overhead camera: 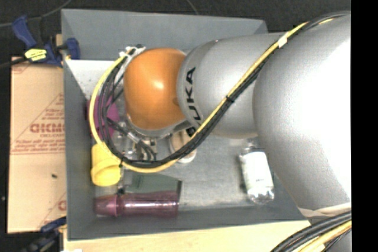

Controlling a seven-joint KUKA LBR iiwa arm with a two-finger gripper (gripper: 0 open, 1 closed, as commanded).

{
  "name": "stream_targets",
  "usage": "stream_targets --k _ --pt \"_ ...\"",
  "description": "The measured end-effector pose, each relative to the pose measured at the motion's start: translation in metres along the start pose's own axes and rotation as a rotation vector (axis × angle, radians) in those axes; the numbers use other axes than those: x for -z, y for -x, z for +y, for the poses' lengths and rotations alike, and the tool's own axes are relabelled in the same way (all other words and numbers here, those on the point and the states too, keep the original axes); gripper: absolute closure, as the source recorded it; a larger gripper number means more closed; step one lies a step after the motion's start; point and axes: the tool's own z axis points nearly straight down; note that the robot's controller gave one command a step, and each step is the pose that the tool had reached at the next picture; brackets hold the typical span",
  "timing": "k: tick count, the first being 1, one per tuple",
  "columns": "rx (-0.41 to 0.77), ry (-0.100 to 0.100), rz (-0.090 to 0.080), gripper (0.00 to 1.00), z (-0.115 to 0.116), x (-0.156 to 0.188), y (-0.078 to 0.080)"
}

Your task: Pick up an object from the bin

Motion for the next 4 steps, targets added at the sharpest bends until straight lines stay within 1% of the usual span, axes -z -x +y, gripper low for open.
stream_targets --k 1,2,3,4 --pt "-0.005 0.002 -0.008 0.0 -0.001 0.005 0.002" --pt "-0.28 0.004 -0.001 0.0 0.014 -0.071 0.02" --pt "-0.284 0.002 -0.002 0.0 0.008 -0.05 0.014" --pt "-0.42 0.004 0.001 0.0 -0.003 -0.047 0.002"
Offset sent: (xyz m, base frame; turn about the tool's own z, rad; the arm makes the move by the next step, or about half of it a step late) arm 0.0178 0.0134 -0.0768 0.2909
